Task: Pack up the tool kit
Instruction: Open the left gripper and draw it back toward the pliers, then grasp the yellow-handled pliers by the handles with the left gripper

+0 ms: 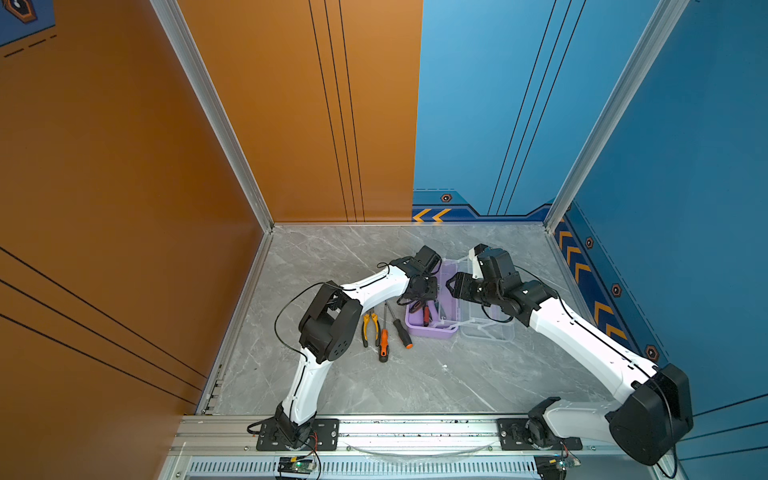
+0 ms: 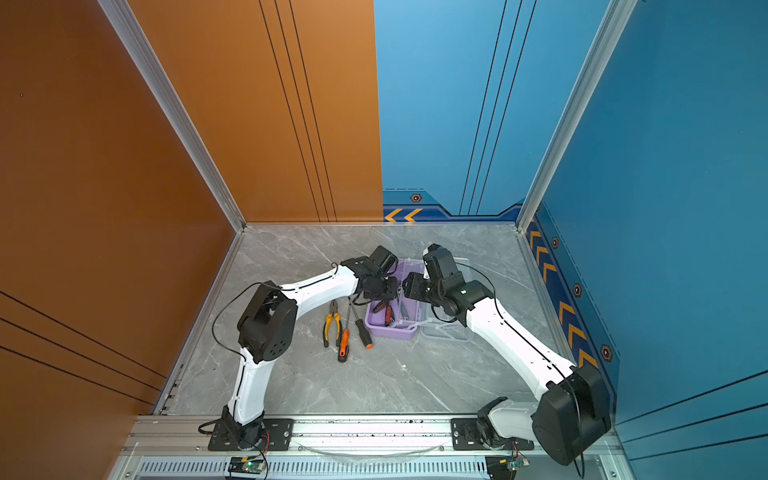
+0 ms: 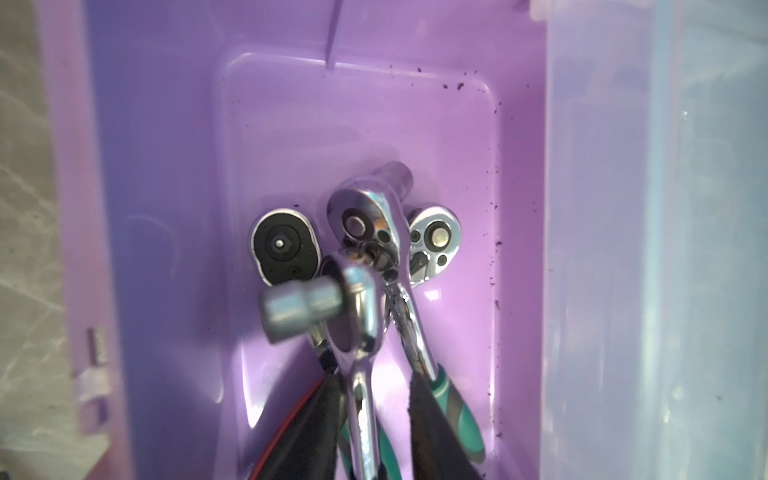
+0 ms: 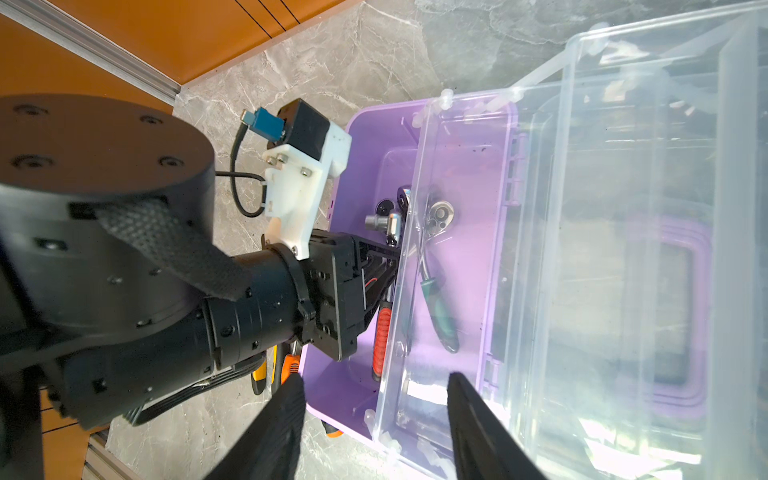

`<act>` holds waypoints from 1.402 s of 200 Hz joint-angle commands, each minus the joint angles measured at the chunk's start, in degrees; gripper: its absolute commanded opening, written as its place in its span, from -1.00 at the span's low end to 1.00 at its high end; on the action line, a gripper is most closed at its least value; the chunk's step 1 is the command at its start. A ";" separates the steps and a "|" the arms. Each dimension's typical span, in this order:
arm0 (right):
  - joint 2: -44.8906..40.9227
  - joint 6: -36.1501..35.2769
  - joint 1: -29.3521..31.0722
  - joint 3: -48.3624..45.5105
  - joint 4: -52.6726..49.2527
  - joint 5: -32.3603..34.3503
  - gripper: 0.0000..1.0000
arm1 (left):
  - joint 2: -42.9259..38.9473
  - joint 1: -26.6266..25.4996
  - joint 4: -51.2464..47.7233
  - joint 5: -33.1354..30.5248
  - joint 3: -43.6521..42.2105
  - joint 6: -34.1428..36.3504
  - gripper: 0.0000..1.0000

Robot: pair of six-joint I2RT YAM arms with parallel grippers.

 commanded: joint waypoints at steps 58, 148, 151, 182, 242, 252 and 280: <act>1.48 -0.62 3.72 2.92 -1.12 3.23 0.14 | -11.78 0.94 0.18 -3.49 -4.34 2.70 -0.23; 7.86 -4.30 16.68 10.81 -6.88 13.55 0.14 | -35.04 0.99 2.35 -13.16 -27.89 8.48 0.65; 8.14 -4.33 17.05 10.99 -7.07 13.77 0.15 | -35.84 1.19 2.58 -12.79 -28.88 7.95 0.69; 11.34 -4.35 21.00 12.52 -8.17 14.79 0.17 | -42.93 4.66 1.21 -5.48 -35.80 3.51 0.90; 18.31 -3.03 24.57 14.89 -7.86 11.31 0.14 | -47.61 7.64 -2.32 -9.99 -46.96 0.55 0.47; 18.74 -2.91 24.57 14.85 -7.64 11.03 0.11 | -46.49 7.89 -2.32 -10.16 -47.52 0.81 0.31; 19.10 -2.81 24.49 14.95 -7.37 10.63 0.06 | -43.80 8.00 -1.84 -10.78 -48.17 0.85 0.11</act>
